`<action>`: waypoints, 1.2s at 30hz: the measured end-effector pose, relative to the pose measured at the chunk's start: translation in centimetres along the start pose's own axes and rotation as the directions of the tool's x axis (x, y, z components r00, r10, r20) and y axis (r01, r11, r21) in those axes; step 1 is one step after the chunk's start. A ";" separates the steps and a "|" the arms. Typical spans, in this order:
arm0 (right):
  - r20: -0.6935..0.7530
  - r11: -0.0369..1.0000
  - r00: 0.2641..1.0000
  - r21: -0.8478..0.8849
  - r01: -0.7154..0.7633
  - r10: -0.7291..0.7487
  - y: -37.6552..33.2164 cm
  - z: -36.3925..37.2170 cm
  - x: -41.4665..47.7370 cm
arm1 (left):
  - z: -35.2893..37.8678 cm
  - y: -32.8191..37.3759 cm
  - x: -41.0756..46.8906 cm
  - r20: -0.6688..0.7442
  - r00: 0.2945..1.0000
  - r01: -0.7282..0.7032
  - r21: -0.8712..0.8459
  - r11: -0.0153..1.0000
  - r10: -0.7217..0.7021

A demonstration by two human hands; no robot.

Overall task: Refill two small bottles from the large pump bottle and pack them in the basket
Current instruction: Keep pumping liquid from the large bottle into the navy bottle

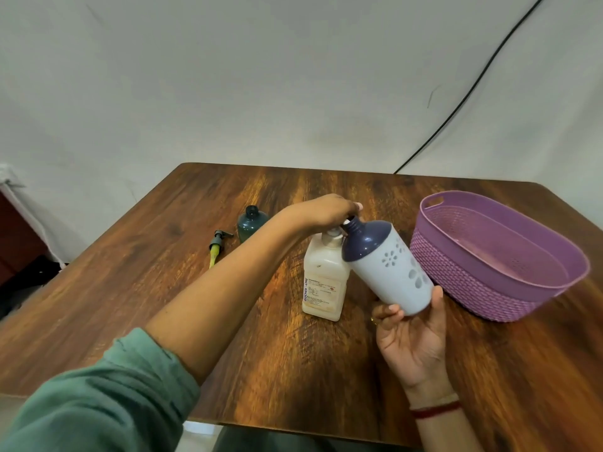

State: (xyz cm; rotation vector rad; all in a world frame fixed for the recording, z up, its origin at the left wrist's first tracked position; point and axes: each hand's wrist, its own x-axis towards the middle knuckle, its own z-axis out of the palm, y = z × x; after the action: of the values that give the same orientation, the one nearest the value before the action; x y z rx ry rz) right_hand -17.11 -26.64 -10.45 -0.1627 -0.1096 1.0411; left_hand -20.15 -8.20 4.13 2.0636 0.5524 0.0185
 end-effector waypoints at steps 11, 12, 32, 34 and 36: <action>-0.082 0.997 0.995 -0.056 0.053 -0.058 0.1 0.6 0.1 | 0.2 -0.2 0.3 -0.009 1.000 -0.004 0.028 1.000 0.004; -0.077 0.997 0.995 -0.058 0.058 -0.062 0.1 0.7 0.0 | 0.2 -0.1 0.3 -0.009 1.000 -0.013 0.036 0.999 0.013; -0.085 0.998 0.995 -0.045 0.039 -0.043 0.3 1.6 -0.2 | -1.0 0.5 0.4 0.056 0.998 -0.046 0.189 0.981 0.036; -0.092 0.998 0.995 -0.042 0.043 -0.046 0.2 1.6 -0.2 | -0.6 0.3 0.4 0.029 0.999 -0.042 0.170 0.985 0.038; -0.095 0.998 0.994 -0.043 0.047 -0.051 0.1 1.4 -0.2 | -0.1 -0.1 0.5 0.014 0.999 -0.038 0.150 0.988 0.036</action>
State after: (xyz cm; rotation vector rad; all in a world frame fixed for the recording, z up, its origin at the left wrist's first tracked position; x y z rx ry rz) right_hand -17.56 -26.67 -9.06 -0.2454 -0.0475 0.9809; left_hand -19.79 -7.86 4.02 2.2188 0.5218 -0.0135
